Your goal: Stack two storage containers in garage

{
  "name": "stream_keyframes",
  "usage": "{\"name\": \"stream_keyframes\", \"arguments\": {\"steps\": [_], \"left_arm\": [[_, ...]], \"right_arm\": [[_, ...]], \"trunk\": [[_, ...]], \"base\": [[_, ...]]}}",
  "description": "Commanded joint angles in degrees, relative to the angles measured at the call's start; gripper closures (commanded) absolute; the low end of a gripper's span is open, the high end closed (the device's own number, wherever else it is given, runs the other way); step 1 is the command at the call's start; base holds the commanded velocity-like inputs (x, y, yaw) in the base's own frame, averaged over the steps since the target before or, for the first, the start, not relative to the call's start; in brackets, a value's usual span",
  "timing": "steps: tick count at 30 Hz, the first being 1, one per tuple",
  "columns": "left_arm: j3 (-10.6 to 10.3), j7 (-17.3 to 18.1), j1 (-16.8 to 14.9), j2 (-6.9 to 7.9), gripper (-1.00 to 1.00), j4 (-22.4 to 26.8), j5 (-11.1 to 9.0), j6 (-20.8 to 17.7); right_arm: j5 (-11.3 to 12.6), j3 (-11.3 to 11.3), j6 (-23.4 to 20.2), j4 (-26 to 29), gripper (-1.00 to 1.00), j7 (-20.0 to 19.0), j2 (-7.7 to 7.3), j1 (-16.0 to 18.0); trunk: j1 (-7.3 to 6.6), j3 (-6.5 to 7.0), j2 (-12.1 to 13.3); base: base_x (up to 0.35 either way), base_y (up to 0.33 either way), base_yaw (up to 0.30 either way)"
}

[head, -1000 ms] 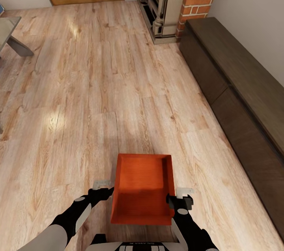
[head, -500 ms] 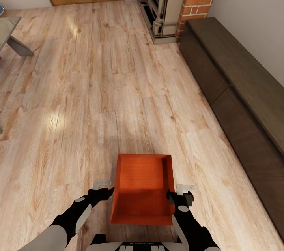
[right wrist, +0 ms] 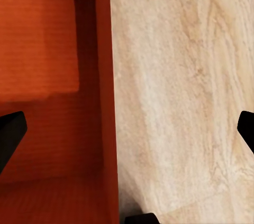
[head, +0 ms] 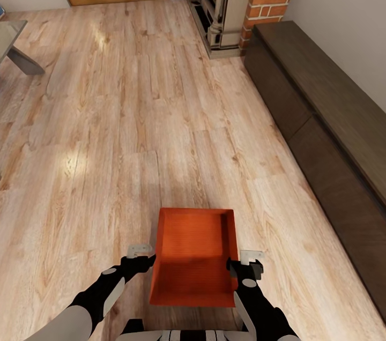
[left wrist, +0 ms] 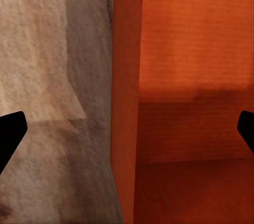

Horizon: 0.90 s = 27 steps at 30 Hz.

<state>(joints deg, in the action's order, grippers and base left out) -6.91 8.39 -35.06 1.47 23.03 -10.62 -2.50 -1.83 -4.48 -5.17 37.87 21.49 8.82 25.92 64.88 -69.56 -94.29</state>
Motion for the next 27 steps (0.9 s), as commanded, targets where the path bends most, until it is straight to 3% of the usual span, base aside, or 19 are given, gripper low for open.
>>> {"name": "stream_keyframes", "arguments": {"steps": [1, 15, 27], "left_arm": [[-0.3, 0.0, 0.0, 0.03, -1.0, 0.1, -0.6, -0.3], [-0.3, -0.3, 0.0, -0.27, -1.0, 0.1, -0.4, -0.2], [-0.3, -0.3, 0.0, -0.26, -1.0, 0.1, -0.4, -0.2]], "right_arm": [[-0.2, -0.2, -0.5, 0.1, -1.0, 0.4, -0.03, 0.0], [-0.1, -0.3, -0.5, 0.0, -1.0, 0.4, -0.03, 0.0], [-0.2, -0.4, -0.5, 0.0, -1.0, 0.4, -0.03, 0.0]], "trunk": [[0.0, -0.03, 0.0], [0.0, -0.03, 0.0], [2.63, -2.18, -4.8]], "base": [[0.0, 0.0, 0.0], [0.0, 0.0, 0.0], [0.0, 0.0, 0.0]]}}
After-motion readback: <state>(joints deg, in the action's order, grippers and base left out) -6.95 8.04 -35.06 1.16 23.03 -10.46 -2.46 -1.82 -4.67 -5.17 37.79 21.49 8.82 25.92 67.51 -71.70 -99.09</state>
